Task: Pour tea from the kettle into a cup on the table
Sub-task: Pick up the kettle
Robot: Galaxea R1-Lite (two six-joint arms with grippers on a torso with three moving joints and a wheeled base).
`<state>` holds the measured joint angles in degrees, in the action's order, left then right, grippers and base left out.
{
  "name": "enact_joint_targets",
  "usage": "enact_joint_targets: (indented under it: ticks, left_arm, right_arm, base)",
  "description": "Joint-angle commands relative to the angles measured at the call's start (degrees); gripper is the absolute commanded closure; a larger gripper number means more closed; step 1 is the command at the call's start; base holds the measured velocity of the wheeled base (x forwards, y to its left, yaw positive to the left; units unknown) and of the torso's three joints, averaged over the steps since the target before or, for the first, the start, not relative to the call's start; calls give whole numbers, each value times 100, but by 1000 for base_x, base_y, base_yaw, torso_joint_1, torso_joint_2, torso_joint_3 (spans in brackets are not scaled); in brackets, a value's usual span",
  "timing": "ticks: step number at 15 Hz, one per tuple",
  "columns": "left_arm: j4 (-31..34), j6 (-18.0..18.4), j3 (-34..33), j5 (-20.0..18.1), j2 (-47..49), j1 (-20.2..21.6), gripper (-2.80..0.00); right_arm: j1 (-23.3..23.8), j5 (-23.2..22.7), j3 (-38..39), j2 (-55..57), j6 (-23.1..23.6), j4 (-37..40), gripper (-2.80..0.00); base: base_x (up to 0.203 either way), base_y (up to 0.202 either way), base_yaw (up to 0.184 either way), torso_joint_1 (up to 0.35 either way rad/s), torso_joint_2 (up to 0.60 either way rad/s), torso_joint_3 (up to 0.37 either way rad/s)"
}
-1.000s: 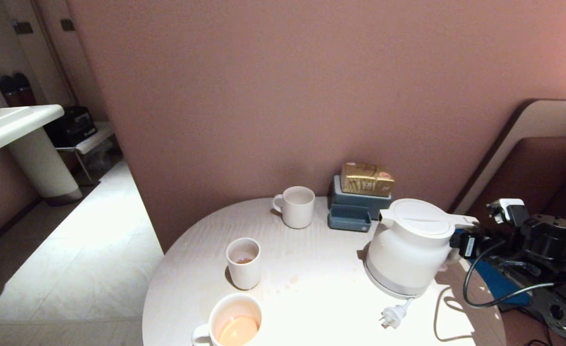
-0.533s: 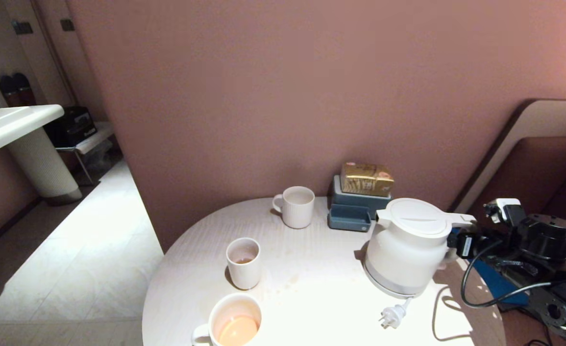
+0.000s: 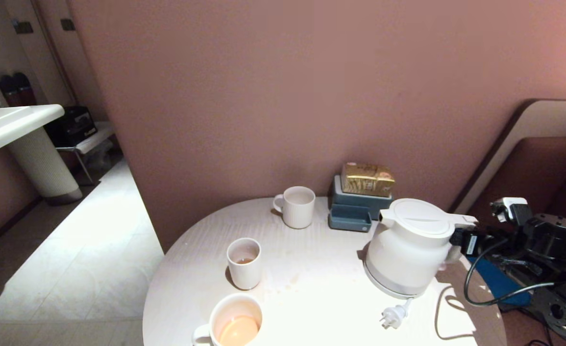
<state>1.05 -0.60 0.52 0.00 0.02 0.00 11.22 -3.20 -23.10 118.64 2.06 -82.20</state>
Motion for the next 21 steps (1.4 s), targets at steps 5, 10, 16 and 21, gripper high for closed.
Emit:
enact_joint_targets:
  ticks: [5,10,16,21]
  left_arm:
    - [-3,-2,0,0,6,0,0]
    - [1,-2,0,0,6,0,0]
    - [1,-2,0,0,6,0,0]
    - [1,-2,0,0,6,0,0]
  right_arm:
    - [10,-5,262,-16,5,-315,-280]
    - [-32,-58,14,19,14,-251,-280]
    - [-32,-58,-20,89,14,-262,-280]
    - [-156,-58,-103,148,22,-252,-280]
  base:
    - [0,0,0,0,0,0]
    - [0,0,0,0,0,0]
    - [0,0,0,0,0,0]
    - [0,0,0,0,0,0]
